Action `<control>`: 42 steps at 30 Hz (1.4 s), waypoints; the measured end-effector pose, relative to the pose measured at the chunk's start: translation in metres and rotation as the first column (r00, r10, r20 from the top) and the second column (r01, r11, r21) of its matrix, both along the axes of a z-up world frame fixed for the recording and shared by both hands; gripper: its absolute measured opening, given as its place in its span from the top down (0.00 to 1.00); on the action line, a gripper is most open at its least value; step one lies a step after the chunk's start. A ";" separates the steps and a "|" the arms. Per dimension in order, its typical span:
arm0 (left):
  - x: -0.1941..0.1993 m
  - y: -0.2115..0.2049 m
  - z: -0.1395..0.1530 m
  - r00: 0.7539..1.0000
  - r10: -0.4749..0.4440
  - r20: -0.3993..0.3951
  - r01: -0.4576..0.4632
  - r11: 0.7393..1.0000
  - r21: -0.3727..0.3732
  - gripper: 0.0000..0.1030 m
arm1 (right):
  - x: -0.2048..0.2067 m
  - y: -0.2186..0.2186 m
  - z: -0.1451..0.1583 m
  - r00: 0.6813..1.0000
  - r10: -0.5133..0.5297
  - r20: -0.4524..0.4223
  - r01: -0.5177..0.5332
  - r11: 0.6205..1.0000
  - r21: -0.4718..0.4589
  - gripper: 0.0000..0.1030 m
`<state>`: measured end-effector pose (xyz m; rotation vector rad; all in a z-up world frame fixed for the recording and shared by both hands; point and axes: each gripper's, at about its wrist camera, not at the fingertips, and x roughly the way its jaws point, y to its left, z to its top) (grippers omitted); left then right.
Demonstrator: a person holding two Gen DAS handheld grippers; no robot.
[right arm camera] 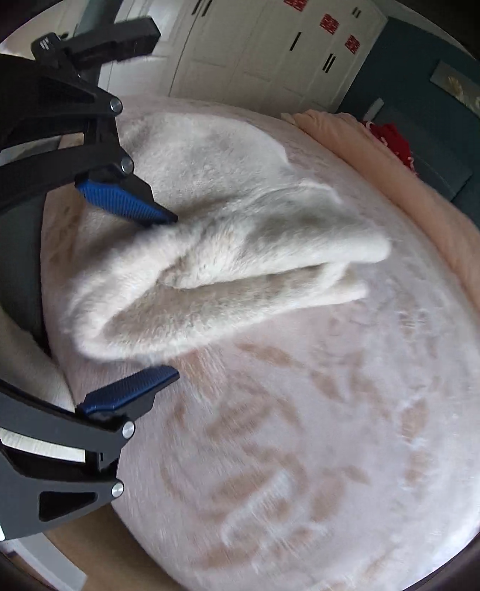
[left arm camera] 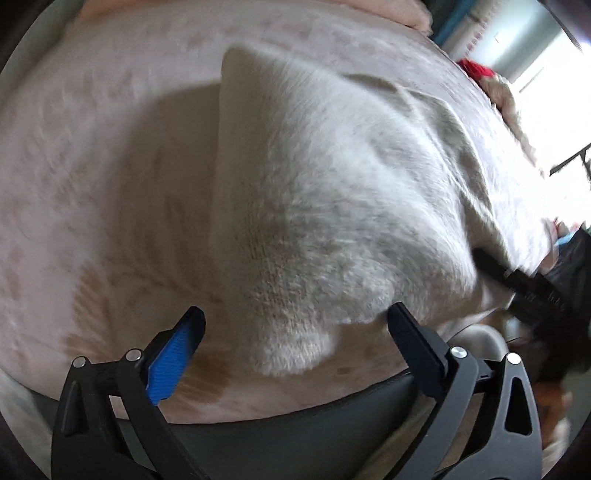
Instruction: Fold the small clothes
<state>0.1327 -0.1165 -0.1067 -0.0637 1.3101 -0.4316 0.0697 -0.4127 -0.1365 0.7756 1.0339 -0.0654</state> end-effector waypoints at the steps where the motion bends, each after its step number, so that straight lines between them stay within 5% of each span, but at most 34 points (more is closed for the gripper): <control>1: 0.005 0.004 -0.006 0.999 0.028 -0.036 -0.029 0.999 -0.038 0.06 | 0.002 0.001 -0.002 1.000 0.002 0.002 -0.002 1.000 0.009 0.16; 4: 0.017 0.011 -0.021 0.991 0.079 -0.104 -0.090 0.990 -0.106 0.05 | 0.012 0.003 -0.005 1.000 0.019 0.006 -0.019 0.999 0.027 0.14; 8: 0.022 0.006 -0.017 0.995 0.069 -0.071 -0.079 0.985 -0.155 0.05 | 0.026 0.012 -0.008 0.998 0.054 0.036 -0.055 0.997 0.046 0.05; 15: 0.044 0.012 -0.026 0.978 0.120 -0.172 -0.171 0.932 -0.319 0.05 | 0.037 0.016 -0.009 0.994 0.079 0.080 -0.084 0.995 0.062 0.05; 17: 0.051 0.016 -0.031 0.973 0.139 -0.184 -0.199 0.912 -0.359 0.05 | 0.039 0.013 -0.010 0.994 0.065 0.091 -0.073 0.994 0.085 0.12; 18: 0.053 0.015 -0.030 0.973 0.140 -0.183 -0.198 0.914 -0.353 0.07 | 0.039 0.009 -0.011 0.994 0.062 0.090 -0.070 0.994 0.089 0.25; 20: 0.055 0.008 -0.024 0.979 0.135 -0.153 -0.175 0.940 -0.293 0.29 | 0.039 0.005 -0.015 0.994 0.046 0.100 -0.060 0.988 0.143 0.53; 23: 0.051 0.008 -0.011 0.982 0.122 -0.141 -0.159 0.942 -0.295 0.52 | 0.035 0.000 -0.014 0.994 0.013 0.111 -0.034 0.982 0.187 0.60; 36: -0.002 0.033 0.106 1.000 -0.009 0.008 0.011 0.920 -0.393 0.58 | -0.032 0.029 0.136 0.964 0.049 0.261 -0.065 0.997 0.052 0.63; 42: -0.034 0.038 0.178 0.986 -0.022 0.167 0.094 0.894 -0.437 0.58 | -0.066 0.057 0.212 0.914 0.095 0.394 -0.080 0.995 -0.053 0.63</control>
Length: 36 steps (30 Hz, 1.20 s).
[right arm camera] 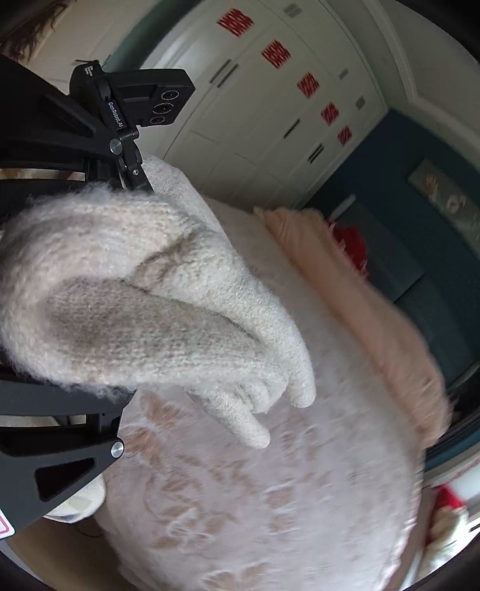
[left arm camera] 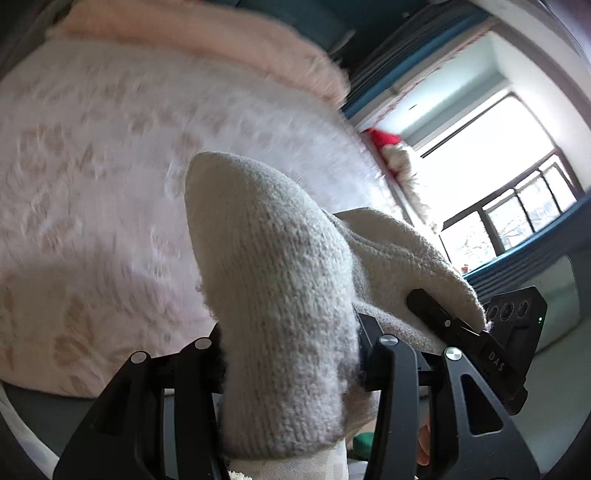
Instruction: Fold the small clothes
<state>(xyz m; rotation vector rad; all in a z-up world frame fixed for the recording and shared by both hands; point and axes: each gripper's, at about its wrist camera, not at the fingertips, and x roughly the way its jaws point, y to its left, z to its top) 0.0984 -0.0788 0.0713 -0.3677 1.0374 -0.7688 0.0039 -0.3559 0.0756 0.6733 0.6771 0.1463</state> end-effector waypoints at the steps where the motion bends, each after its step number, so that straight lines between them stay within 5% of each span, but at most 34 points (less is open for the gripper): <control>1: -0.007 0.006 0.015 0.999 0.003 0.042 -0.002 1.000 -0.012 0.57 | -0.006 0.004 0.010 1.000 0.002 0.029 -0.002 1.000 -0.009 0.63; 9: -0.036 0.052 0.110 0.948 0.058 0.313 -0.040 0.997 -0.065 0.57 | -0.020 0.056 0.099 0.959 0.062 0.278 -0.033 0.994 -0.106 0.63; 17: -0.049 0.122 0.178 0.849 0.136 0.511 -0.095 0.990 -0.105 0.56 | -0.009 0.123 0.158 0.894 0.156 0.421 -0.093 0.982 -0.166 0.62; 22: -0.047 0.167 0.194 0.789 0.168 0.592 -0.134 0.986 -0.101 0.55 | 0.013 0.167 0.173 0.857 0.226 0.463 -0.154 0.970 -0.189 0.62; 28: -0.019 0.211 0.189 0.777 0.190 0.600 -0.169 0.981 -0.092 0.55 | 0.051 0.212 0.164 0.846 0.263 0.464 -0.198 0.962 -0.185 0.62; 36: 0.038 0.240 0.135 0.806 0.225 0.547 -0.214 0.973 -0.084 0.55 | 0.124 0.247 0.116 0.892 0.274 0.360 -0.225 0.959 -0.171 0.62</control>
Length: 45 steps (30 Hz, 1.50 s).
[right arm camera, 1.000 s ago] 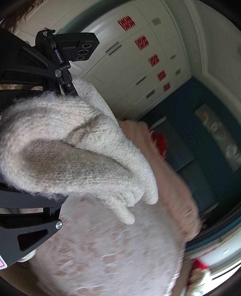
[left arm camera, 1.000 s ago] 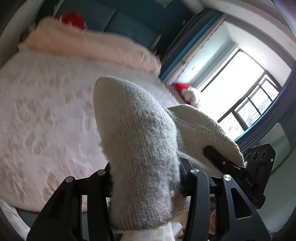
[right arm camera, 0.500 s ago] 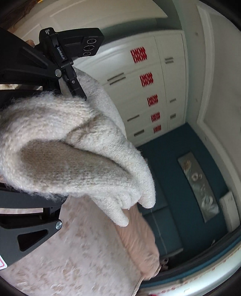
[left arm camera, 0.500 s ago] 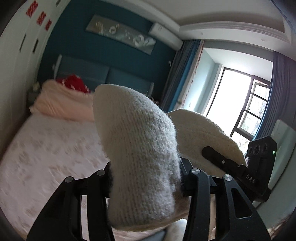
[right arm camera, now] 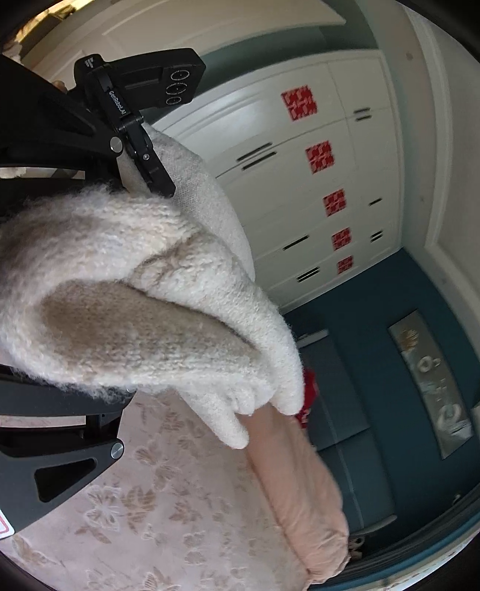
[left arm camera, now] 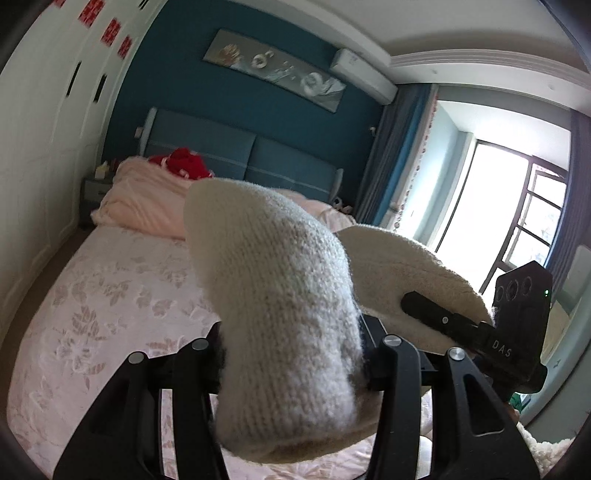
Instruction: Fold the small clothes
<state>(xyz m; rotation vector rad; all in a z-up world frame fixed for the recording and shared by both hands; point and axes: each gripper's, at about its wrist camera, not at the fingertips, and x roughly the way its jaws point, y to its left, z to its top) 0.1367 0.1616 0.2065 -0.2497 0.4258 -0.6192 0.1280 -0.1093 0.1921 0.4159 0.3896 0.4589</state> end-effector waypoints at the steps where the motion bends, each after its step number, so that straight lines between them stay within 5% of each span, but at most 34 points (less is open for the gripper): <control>1: 0.010 0.004 -0.010 1.000 0.007 -0.022 -0.007 1.000 -0.005 0.55 | 0.007 0.002 -0.006 1.000 0.000 -0.015 0.000 1.000 -0.006 0.62; 8: 0.052 0.014 -0.073 0.993 0.029 -0.115 -0.028 1.000 0.008 0.54 | 0.052 0.018 -0.069 0.992 -0.001 -0.130 -0.003 0.999 -0.032 0.61; 12: 0.079 0.020 -0.145 0.976 0.073 -0.205 -0.067 0.997 0.035 0.44 | 0.080 0.022 -0.159 0.962 -0.004 -0.271 -0.011 0.999 -0.054 0.47; 14: 0.095 0.027 -0.208 0.932 0.150 -0.329 -0.132 0.988 0.077 0.39 | 0.087 0.019 -0.217 0.912 -0.053 -0.406 0.018 0.996 -0.089 0.47; 16: 0.099 0.038 -0.264 0.847 0.229 -0.480 -0.183 0.973 0.142 0.40 | 0.079 0.007 -0.268 0.827 -0.154 -0.541 0.086 0.985 -0.149 0.47; 17: 0.093 0.046 -0.277 0.826 0.242 -0.509 -0.204 0.970 0.131 0.40 | 0.071 0.000 -0.275 0.814 -0.164 -0.557 0.109 0.985 -0.131 0.47; 21: 0.064 0.070 -0.273 0.839 0.249 -0.483 -0.253 0.966 0.057 0.30 | 0.049 -0.024 -0.277 0.808 -0.187 -0.559 0.166 0.982 -0.088 0.46; 23: 0.066 0.066 -0.267 0.839 0.265 -0.475 -0.257 0.963 0.083 0.18 | 0.057 -0.023 -0.274 0.809 -0.150 -0.569 0.151 0.987 -0.045 0.36; 25: 0.077 0.057 -0.271 0.831 0.275 -0.484 -0.250 0.961 0.118 0.15 | 0.067 -0.015 -0.280 0.793 -0.113 -0.599 0.136 0.991 -0.006 0.16; 28: 0.098 0.052 -0.297 0.774 0.260 -0.577 -0.243 0.964 0.109 0.19 | 0.089 0.007 -0.308 0.741 -0.043 -0.670 0.083 0.996 0.029 0.19; 29: 0.103 0.053 -0.307 0.752 0.251 -0.610 -0.244 0.965 0.096 0.35 | 0.097 0.015 -0.320 0.720 -0.018 -0.693 0.064 0.997 0.040 0.29; 30: 0.106 0.053 -0.315 0.729 0.231 -0.645 -0.239 0.968 0.077 0.40 | 0.102 0.021 -0.327 0.709 0.011 -0.705 0.044 0.997 0.060 0.53; 31: 0.107 0.055 -0.320 0.713 0.227 -0.663 -0.248 0.967 0.063 0.46 | 0.107 0.026 -0.331 0.700 0.022 -0.714 0.034 0.997 0.064 0.59; 34: 0.101 0.058 -0.305 0.737 0.190 -0.648 -0.239 0.971 0.013 0.64 | 0.107 0.029 -0.298 0.770 0.005 -0.638 0.025 0.999 0.038 0.68; 39: 0.081 0.043 -0.280 0.803 0.093 -0.589 -0.144 0.989 -0.040 0.65 | 0.082 0.024 -0.229 0.878 -0.056 -0.475 0.005 0.994 -0.106 0.69; 41: 0.077 0.026 -0.290 0.800 0.092 -0.593 -0.115 0.993 -0.002 0.62 | 0.072 0.019 -0.241 0.866 -0.088 -0.492 0.006 0.986 -0.165 0.66; 43: 0.077 0.009 -0.318 0.766 0.136 -0.628 -0.113 0.991 0.076 0.54 | 0.076 0.012 -0.279 0.809 -0.125 -0.574 -0.004 0.976 -0.218 0.59; 44: 0.074 0.007 -0.322 0.773 0.154 -0.616 -0.126 0.988 0.089 0.47 | 0.077 0.009 -0.304 0.755 -0.151 -0.638 -0.021 0.967 -0.253 0.55; 45: 0.069 0.005 -0.321 0.786 0.165 -0.595 -0.134 0.986 0.095 0.45 | 0.070 0.004 -0.311 0.755 -0.154 -0.637 -0.001 0.972 -0.236 0.50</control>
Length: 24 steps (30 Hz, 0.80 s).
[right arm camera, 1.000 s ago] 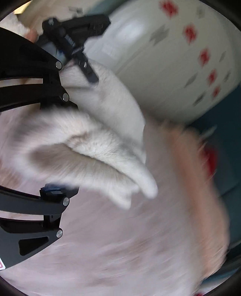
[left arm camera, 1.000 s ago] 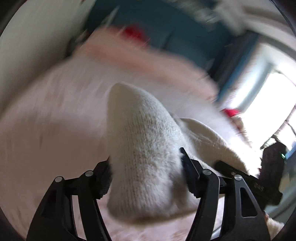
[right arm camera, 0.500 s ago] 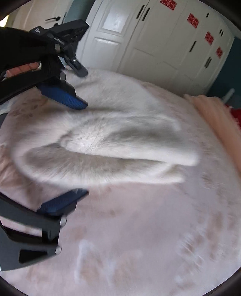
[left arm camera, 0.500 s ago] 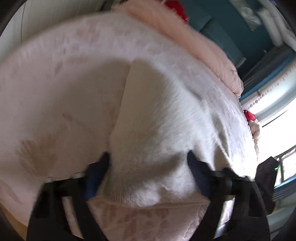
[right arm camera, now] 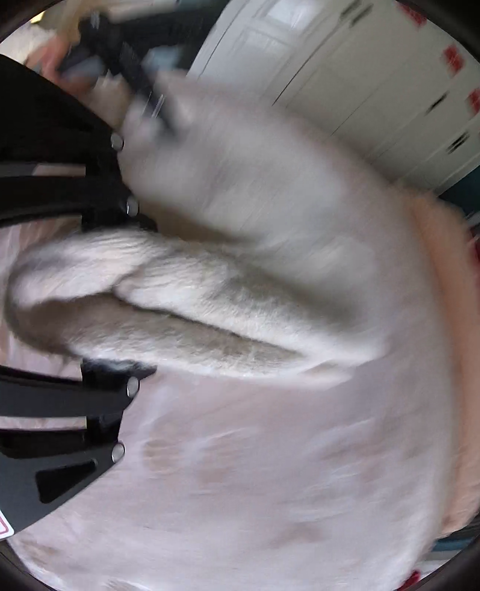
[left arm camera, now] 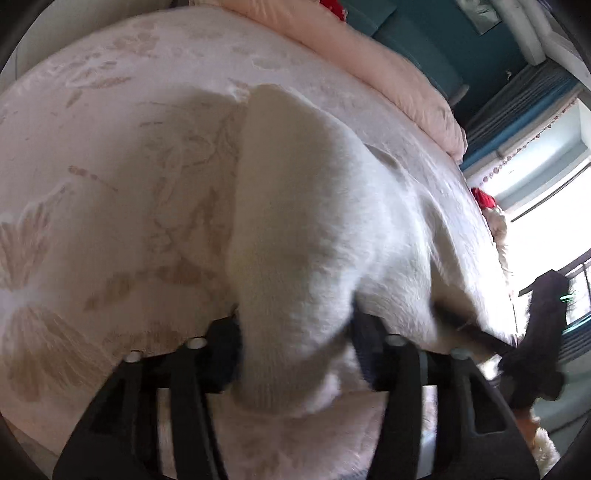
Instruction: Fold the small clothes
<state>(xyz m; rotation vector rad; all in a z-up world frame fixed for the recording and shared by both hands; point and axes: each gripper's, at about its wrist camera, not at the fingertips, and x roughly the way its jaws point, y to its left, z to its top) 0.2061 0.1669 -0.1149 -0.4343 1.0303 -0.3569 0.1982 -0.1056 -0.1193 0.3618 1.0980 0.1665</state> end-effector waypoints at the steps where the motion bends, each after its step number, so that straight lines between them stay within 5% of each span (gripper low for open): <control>1: -0.004 -0.002 0.005 1.000 0.006 0.008 -0.006 1.000 0.029 0.41 | -0.006 -0.004 0.005 0.999 -0.023 0.027 0.023 1.000 0.015 0.45; 6: -0.029 -0.002 0.063 0.991 0.007 0.136 -0.033 0.981 0.190 0.38 | -0.034 -0.003 0.083 0.979 -0.014 0.206 0.043 0.989 -0.139 0.47; 8: -0.040 -0.001 0.089 0.980 0.013 0.201 -0.051 0.981 0.187 0.38 | -0.040 0.005 0.104 0.967 0.026 0.252 0.002 0.994 -0.110 0.80; 10: -0.040 -0.006 0.101 0.975 0.024 0.222 -0.065 0.982 0.180 0.38 | -0.037 0.020 0.098 0.972 0.081 0.219 -0.056 0.991 -0.119 0.95; 12: -0.035 -0.021 0.096 0.980 -0.005 0.198 -0.048 0.964 0.261 0.40 | -0.031 0.026 0.072 0.984 0.105 0.146 -0.075 0.978 -0.193 0.97; 13: -0.027 -0.032 0.079 0.988 -0.024 0.150 -0.032 0.934 0.357 0.47 | -0.025 0.024 0.051 0.991 0.104 0.083 -0.084 0.971 -0.224 1.00; 15: -0.015 -0.039 0.042 0.999 -0.035 0.033 0.018 0.911 0.413 0.54 | -0.020 0.019 0.016 0.997 0.070 0.019 -0.065 0.982 -0.179 1.00; 17: -0.013 -0.035 0.020 1.000 0.001 -0.015 0.004 0.925 0.381 0.53 | -0.026 0.014 0.029 0.999 0.030 0.022 -0.027 0.992 -0.122 1.00; 24: -0.045 -0.048 0.074 0.997 -0.030 0.077 -0.006 0.902 0.433 0.50 | -0.074 0.017 0.090 0.992 0.007 0.127 0.011 0.990 -0.143 0.91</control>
